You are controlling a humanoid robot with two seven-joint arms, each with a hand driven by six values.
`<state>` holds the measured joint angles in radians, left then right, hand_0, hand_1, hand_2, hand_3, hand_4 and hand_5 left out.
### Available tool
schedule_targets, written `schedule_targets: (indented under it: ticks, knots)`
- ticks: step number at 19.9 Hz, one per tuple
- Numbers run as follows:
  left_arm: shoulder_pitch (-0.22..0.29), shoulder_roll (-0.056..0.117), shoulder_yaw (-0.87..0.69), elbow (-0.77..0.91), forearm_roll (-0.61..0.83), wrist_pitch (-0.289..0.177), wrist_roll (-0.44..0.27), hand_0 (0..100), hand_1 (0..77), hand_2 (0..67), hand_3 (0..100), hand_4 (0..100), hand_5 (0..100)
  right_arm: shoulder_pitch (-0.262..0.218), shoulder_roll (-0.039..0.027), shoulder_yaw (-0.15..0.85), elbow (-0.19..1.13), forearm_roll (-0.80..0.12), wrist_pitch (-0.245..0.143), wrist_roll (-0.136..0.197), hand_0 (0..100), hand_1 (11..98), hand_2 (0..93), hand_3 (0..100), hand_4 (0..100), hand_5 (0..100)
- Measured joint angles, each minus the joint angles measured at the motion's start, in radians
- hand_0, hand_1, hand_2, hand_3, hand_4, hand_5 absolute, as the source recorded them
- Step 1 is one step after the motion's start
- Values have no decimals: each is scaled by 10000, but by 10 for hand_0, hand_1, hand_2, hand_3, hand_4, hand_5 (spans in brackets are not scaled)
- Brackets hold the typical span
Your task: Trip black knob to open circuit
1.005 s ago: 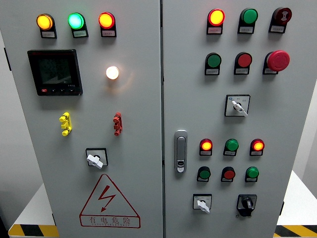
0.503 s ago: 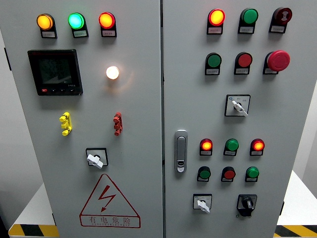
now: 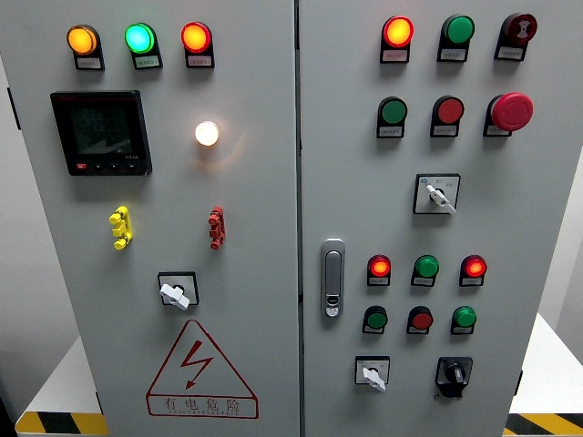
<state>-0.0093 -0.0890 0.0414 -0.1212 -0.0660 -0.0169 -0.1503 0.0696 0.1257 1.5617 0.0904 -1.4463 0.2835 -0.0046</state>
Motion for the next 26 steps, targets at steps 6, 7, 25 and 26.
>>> schedule_targets:
  ticks: [6,7,25,26]
  knots:
    - [-12,0,-1,0,0,0,-2,0,30,130,213,65,15,-241,16,480,3372,-769,18,-27,800,404,8,208,117,245]
    - [-7,0,-1,0,0,0,-2,0,30,130,213,65,15,-398,17,437,4117,-780,-25,-33,799,410,10,215,121,253]
    - [-12,0,0,0,0,0,0,0,30,130,213,65,15,-1378,131,-1733,13171,-1457,-3337,-13,853,477,0,509,555,683]
    - [-10,0,0,0,0,0,0,0,30,130,213,65,15,-1274,137,-1734,13341,-1530,-3381,-91,858,477,0,531,628,714]
